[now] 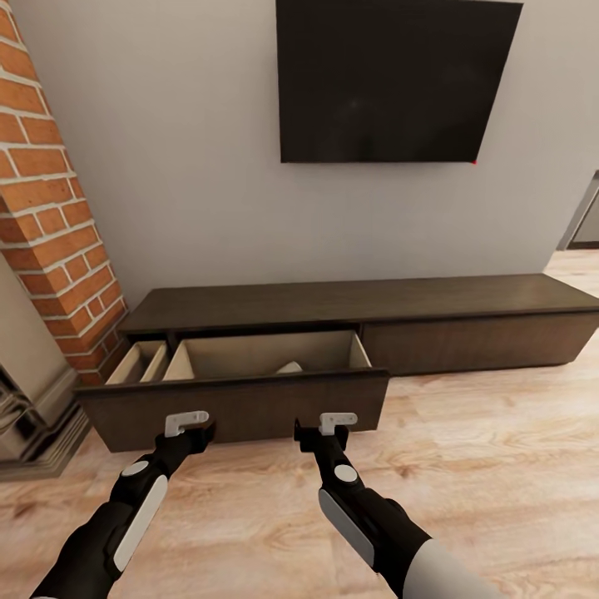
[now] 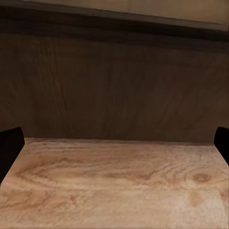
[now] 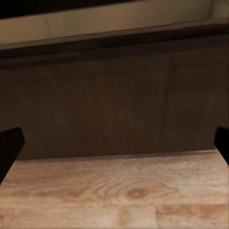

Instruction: Place each of the two pumpkins and all three candles from the living room inside a cabinet in the living room (use any cabinet), then make sure every cabinet is closed, and position the cauldron so it is next to a table in the living room.

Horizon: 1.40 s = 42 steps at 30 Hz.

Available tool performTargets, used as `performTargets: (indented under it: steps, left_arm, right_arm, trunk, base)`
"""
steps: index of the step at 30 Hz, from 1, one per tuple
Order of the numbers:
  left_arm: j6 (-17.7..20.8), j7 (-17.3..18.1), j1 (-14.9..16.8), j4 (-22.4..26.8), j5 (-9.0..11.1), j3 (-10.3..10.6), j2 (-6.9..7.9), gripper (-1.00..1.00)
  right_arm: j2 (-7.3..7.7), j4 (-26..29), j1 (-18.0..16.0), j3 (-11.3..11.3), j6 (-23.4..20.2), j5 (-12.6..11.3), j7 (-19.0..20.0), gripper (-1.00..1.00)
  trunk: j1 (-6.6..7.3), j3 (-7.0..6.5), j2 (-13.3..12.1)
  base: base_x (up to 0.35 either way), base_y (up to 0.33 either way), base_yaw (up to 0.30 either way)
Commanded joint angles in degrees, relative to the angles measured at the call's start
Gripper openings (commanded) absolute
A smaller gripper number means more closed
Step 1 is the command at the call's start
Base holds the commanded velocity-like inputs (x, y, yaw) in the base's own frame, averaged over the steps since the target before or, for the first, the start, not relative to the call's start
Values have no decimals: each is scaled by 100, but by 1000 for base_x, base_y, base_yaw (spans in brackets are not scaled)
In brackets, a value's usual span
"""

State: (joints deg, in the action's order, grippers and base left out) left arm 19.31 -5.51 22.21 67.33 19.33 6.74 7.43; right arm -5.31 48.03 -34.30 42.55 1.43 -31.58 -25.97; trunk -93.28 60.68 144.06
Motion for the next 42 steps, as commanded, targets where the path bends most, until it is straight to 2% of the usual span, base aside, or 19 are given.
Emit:
performTargets:
  steps: [1, 23, 33, 42]
  left_arm:
    - [20, -58, 3, 8, 61, 21, 9, 100]
    - [3, -84, 3, -1, 88, 20, 7, 100]
    - [-12, -104, 3, -210, 86, -52, 4, 100]
    - [-23, -108, 3, -368, 54, -69, 4, 100]
  right_arm:
    - [3, 4, -7, 25, 13, -50, -39, 100]
    - [3, 4, -7, 25, 12, -50, -39, 100]
    - [3, 4, -7, 25, 15, -50, -39, 100]
    - [3, 4, -7, 25, 22, -50, -39, 100]
  trunk:
    - [-1, 6, 2]
    - [-1, 6, 2]
    - [-27, 227, 16]
    - [-27, 227, 16]
  base:
    - [152, 19, 0]
    - [34, 2, 0]
    - [0, 0, 0]
    - [0, 0, 0]
